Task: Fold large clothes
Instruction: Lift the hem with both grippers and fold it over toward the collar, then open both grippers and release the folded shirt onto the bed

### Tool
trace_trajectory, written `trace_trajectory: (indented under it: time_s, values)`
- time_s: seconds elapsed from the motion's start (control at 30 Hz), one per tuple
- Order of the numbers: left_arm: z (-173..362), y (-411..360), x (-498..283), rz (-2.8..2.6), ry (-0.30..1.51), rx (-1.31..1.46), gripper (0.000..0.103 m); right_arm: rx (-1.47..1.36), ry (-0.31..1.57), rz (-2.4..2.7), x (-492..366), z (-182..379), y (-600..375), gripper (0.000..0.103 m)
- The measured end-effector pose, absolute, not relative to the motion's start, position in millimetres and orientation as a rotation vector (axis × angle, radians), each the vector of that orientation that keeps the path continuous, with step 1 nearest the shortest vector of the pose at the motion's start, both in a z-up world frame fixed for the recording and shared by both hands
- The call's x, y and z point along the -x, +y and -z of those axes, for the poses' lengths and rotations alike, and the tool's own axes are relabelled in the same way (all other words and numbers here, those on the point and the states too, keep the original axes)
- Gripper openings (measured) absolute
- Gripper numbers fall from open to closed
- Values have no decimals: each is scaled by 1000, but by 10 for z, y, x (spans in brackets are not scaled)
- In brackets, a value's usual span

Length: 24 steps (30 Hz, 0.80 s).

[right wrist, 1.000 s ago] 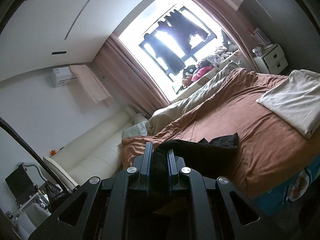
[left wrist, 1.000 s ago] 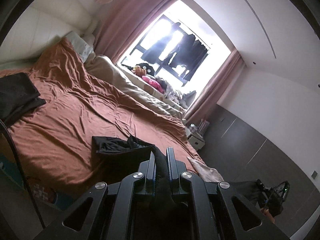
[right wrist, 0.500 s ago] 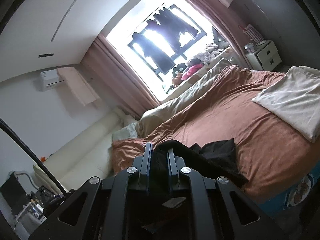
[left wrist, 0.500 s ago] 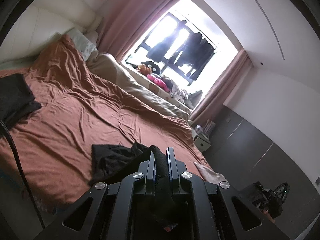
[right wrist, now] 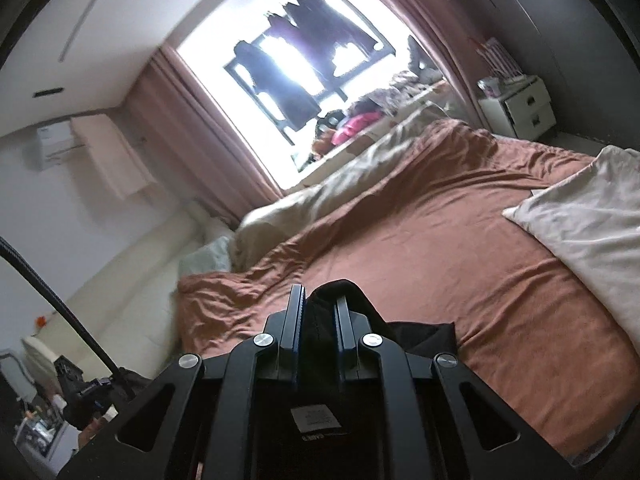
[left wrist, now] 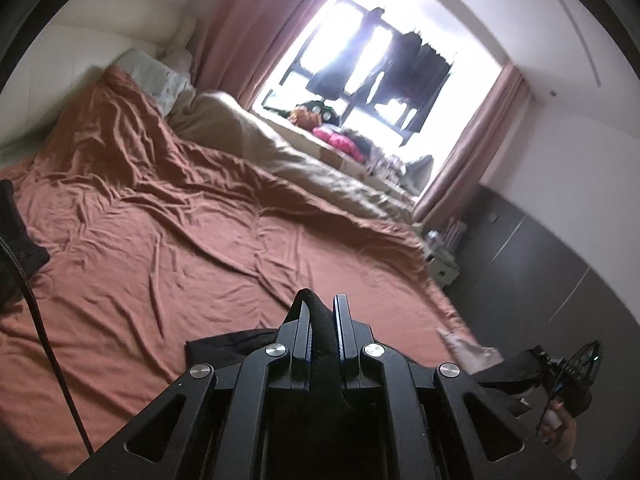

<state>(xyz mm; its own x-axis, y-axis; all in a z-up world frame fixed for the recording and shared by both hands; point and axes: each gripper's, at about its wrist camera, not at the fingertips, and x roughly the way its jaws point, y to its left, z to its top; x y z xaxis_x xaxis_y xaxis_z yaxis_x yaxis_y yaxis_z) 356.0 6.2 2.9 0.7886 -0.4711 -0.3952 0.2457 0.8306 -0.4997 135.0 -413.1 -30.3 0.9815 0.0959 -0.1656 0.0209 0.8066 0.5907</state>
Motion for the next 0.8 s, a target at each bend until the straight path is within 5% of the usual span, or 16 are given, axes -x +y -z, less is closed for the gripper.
trace_trajectory:
  time_s: [0.5, 0.6, 0.63, 0.67, 0.7, 0.8]
  values:
    - [1041, -74, -4792, 305, 804, 461, 16, -723, 430, 50, -2758, 513, -4148, 15]
    - [1205, -58, -4898, 296, 863, 495, 42, -753, 464, 76, -2883, 533, -4175, 32]
    - [1226, -45, -4900, 288, 865, 500, 63, -754, 467, 80, -2902, 521, -4175, 60]
    - [1240, -24, -4889, 272, 859, 499, 79, -754, 468, 85, -2908, 502, -4173, 76]
    - [1237, 7, -4861, 257, 844, 495, 83, -754, 461, 93, -2891, 488, -4176, 88]
    - [1205, 107, -4782, 244, 821, 498, 86, -742, 476, 96, -2882, 461, -4186, 88]
